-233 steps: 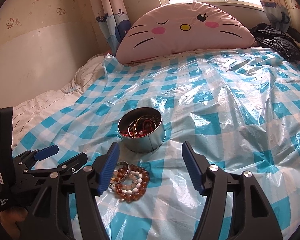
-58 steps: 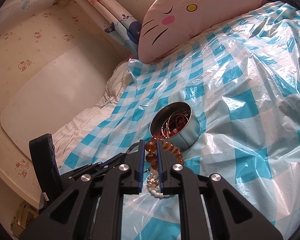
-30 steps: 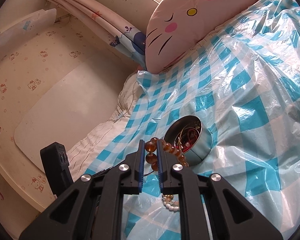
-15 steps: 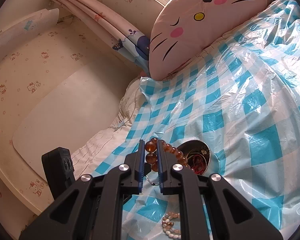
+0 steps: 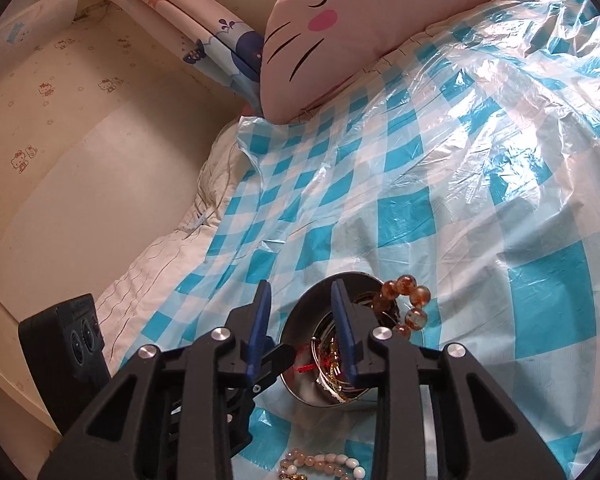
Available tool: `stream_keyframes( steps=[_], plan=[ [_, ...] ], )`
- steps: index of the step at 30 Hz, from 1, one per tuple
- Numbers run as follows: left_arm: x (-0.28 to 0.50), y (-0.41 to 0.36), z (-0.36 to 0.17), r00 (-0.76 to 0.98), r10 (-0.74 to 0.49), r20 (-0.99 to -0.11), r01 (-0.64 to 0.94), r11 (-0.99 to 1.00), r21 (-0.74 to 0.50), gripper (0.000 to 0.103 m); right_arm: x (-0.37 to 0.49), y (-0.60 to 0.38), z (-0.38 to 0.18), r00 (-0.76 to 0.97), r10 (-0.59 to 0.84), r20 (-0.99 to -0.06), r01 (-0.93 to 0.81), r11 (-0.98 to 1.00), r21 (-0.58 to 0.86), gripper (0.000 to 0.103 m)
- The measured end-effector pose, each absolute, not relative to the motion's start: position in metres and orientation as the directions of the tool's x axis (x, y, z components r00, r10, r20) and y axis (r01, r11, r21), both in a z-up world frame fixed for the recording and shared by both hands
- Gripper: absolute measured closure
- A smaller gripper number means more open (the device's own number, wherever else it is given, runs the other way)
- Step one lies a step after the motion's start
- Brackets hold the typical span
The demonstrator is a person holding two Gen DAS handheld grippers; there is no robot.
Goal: Organize jewelry
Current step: 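Drop the bangle and amber bead bracelet into the silver tin with both tools, then grasp the white pearl bracelet with the left tool while the right tool grasps the white bead bracelet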
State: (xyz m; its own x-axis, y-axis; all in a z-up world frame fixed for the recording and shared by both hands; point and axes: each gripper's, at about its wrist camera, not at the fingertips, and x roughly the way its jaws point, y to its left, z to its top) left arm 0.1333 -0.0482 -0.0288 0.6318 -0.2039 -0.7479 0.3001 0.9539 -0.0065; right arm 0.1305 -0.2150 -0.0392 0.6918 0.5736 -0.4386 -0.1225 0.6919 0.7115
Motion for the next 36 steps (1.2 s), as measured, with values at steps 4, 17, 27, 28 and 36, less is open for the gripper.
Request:
stream_keyframes(
  steps=[4,17,27,28,36],
  plan=[
    [0.119,-0.032,-0.024,0.637,-0.215,-0.74,0.268,0.962,-0.048,0.056,0.112,-0.232,-0.034,0.733,0.544,-0.409,-0.095,0.677,0.73,0.07],
    [0.079,-0.031,-0.044,0.559,-0.22,-0.799,0.311,0.949,-0.044,0.056,0.115,-0.259,-0.066,0.721,0.511,-0.468,0.056,0.631,0.774,0.069],
    [0.069,-0.016,-0.048,0.547,-0.203,-0.812,0.271,0.961,-0.058,0.054,0.123,-0.221,-0.047,0.615,0.749,-0.247,-0.208,0.457,0.865,0.066],
    [0.068,-0.018,-0.049,0.542,-0.204,-0.815,0.279,0.959,-0.055,0.054,0.121,-0.219,-0.046,0.607,0.759,-0.237,-0.216,0.445,0.869,0.065],
    [0.066,-0.025,-0.054,0.51,-0.232,-0.828,0.342,0.938,-0.053,0.054,0.095,-0.271,-0.057,0.737,0.607,-0.297,-0.02,0.458,0.888,0.061]
  ],
)
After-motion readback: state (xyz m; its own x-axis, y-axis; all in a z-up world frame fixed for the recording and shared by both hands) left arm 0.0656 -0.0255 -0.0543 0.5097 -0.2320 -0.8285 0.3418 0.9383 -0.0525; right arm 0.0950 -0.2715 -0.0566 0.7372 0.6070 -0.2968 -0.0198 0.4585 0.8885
